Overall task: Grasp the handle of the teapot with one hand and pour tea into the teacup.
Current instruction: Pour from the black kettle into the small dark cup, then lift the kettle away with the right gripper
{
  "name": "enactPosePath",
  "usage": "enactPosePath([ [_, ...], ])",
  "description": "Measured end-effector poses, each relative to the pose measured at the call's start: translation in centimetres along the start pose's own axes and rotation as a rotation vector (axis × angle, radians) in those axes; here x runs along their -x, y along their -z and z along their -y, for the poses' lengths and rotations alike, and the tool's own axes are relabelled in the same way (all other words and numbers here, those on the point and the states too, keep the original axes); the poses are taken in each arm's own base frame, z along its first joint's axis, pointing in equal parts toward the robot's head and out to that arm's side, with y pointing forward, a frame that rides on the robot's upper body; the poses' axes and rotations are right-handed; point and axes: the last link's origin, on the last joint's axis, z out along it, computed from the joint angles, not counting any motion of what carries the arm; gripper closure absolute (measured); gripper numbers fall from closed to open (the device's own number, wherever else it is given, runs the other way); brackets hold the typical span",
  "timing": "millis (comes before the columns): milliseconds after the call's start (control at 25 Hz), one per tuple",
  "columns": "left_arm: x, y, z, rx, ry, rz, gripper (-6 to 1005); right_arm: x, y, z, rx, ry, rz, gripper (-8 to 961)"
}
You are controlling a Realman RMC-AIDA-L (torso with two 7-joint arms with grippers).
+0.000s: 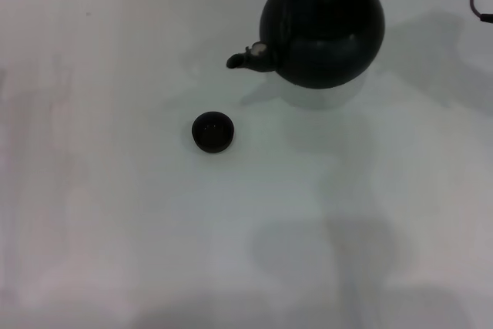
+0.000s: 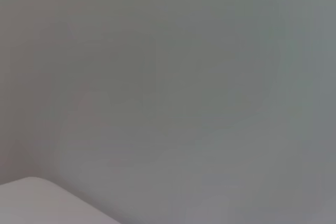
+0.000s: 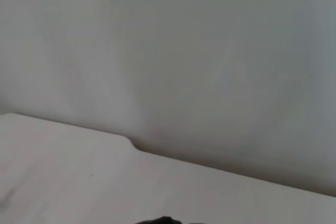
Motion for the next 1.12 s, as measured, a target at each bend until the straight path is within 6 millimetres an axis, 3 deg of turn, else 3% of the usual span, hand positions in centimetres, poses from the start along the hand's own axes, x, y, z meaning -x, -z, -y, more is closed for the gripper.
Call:
enactPosePath([
  [1120,-0.1,-0.1,0.0,0.002,0.0,-0.001,112,-0.5,-2.0,-6.6,-0.16,0.245,-0.053,725],
])
